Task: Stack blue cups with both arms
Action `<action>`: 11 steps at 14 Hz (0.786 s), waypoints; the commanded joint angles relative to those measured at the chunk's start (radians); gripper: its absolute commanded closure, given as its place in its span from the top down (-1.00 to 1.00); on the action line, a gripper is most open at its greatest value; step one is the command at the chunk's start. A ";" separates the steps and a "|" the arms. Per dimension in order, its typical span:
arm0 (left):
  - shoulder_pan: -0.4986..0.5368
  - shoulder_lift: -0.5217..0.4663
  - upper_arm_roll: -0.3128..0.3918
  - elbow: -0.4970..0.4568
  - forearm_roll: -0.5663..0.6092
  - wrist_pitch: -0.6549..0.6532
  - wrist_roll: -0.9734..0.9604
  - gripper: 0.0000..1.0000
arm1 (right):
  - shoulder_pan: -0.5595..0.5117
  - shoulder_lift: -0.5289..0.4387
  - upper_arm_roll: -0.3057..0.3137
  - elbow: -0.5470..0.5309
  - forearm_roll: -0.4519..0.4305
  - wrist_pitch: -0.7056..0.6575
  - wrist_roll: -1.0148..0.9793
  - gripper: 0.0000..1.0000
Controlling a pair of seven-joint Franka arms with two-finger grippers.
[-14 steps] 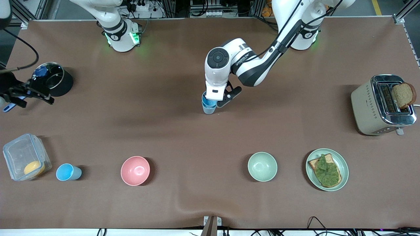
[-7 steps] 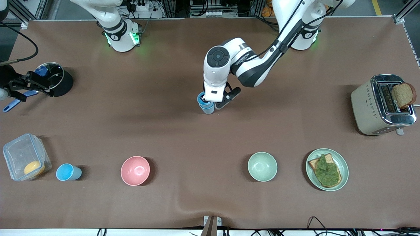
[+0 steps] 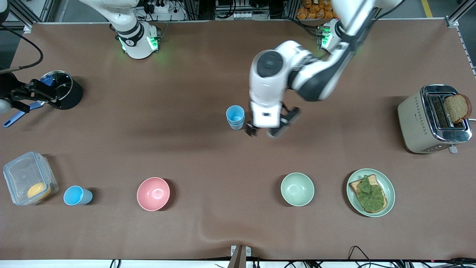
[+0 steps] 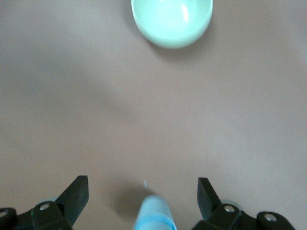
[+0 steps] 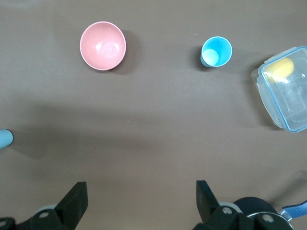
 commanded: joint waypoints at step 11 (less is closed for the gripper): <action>0.470 -0.366 -0.016 -0.010 -0.086 -0.439 0.950 1.00 | -0.015 -0.006 0.024 -0.008 -0.120 -0.058 0.097 1.00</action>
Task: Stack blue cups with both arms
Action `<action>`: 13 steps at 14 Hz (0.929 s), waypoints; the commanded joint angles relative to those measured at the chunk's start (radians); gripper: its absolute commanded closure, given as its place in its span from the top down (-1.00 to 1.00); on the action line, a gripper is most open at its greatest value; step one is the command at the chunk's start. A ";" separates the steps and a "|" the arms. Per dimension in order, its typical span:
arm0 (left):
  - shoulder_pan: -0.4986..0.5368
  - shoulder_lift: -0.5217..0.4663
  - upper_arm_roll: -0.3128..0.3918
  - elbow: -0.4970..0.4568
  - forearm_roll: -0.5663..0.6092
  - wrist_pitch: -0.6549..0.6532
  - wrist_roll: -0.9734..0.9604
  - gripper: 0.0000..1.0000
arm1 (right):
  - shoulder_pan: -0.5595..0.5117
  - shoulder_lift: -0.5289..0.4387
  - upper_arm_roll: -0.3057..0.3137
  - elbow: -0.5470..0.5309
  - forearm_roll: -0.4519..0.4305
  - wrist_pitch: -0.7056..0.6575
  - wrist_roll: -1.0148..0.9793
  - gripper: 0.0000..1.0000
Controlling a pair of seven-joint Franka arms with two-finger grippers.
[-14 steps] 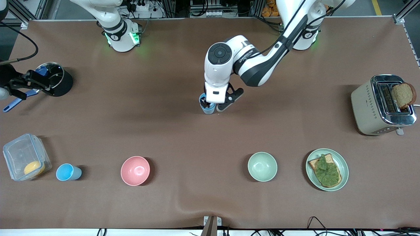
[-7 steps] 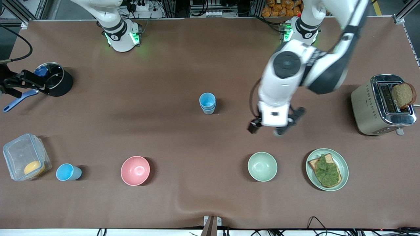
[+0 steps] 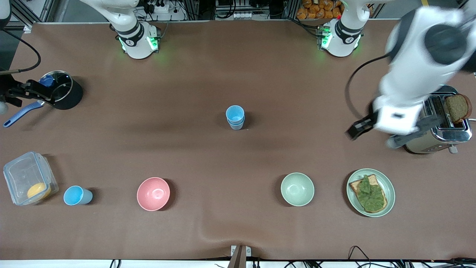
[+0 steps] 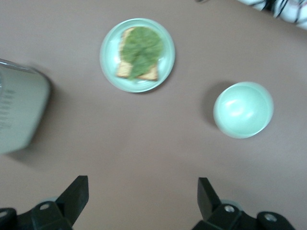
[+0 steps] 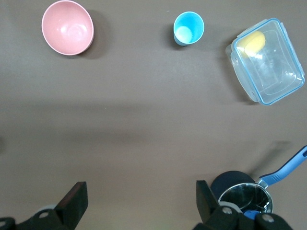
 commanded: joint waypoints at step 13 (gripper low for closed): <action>-0.090 -0.201 0.304 0.022 -0.165 -0.265 0.508 1.00 | 0.094 -0.009 -0.047 0.010 -0.009 -0.001 0.028 1.00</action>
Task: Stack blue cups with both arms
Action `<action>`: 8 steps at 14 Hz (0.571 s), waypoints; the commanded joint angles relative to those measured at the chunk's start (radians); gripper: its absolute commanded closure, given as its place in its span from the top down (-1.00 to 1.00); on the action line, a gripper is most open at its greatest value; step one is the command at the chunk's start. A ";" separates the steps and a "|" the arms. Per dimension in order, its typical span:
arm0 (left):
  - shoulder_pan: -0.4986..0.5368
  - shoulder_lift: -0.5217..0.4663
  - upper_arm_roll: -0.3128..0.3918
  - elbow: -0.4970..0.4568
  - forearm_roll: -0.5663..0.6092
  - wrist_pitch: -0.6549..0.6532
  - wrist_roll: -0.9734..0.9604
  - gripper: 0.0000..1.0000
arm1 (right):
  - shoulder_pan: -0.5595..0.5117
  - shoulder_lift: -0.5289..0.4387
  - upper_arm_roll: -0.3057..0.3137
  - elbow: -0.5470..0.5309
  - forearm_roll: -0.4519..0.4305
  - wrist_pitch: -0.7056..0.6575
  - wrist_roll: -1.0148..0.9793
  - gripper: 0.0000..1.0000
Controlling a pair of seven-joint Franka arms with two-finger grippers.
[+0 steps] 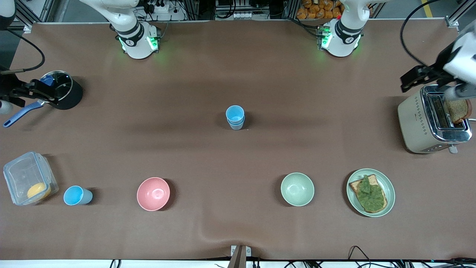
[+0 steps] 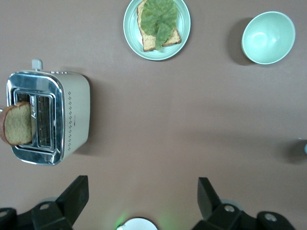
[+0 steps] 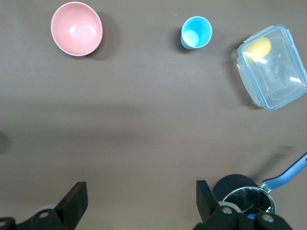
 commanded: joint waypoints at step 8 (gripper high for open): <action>-0.030 -0.058 0.016 -0.004 -0.017 -0.034 0.135 1.00 | 0.093 -0.008 -0.095 0.011 -0.006 -0.004 0.020 1.00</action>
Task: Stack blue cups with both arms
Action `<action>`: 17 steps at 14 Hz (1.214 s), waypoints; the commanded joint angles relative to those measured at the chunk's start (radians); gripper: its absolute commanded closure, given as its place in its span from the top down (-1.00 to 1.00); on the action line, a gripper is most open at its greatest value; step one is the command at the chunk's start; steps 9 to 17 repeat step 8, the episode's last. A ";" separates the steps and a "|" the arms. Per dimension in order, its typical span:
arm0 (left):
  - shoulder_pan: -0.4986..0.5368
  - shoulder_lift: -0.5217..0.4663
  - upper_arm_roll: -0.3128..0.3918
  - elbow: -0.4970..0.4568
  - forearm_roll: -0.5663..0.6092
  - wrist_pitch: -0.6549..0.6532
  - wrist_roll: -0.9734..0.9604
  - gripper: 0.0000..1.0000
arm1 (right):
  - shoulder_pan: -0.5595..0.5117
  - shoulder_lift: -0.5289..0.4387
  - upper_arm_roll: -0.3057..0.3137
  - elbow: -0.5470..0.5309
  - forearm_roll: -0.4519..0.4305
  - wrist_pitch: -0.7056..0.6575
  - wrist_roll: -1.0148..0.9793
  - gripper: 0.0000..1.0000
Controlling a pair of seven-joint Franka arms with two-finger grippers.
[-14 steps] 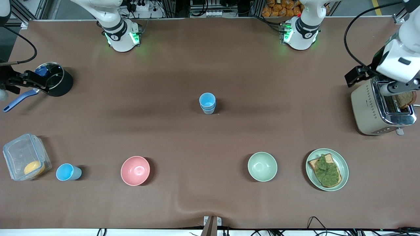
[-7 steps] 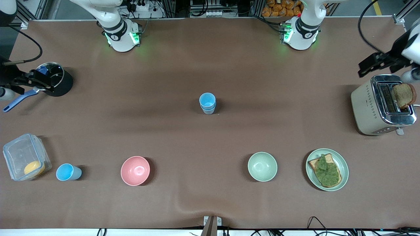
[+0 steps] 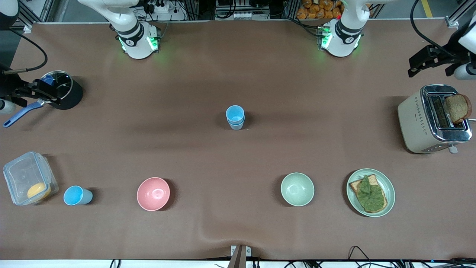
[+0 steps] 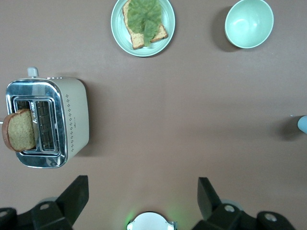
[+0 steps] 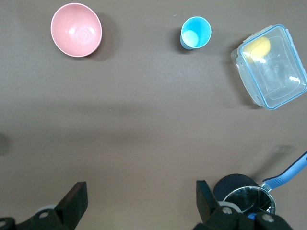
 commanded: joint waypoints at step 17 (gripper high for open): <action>-0.005 -0.009 -0.005 -0.005 -0.007 0.021 0.006 1.00 | 0.019 -0.005 -0.014 0.011 0.000 0.007 0.014 1.00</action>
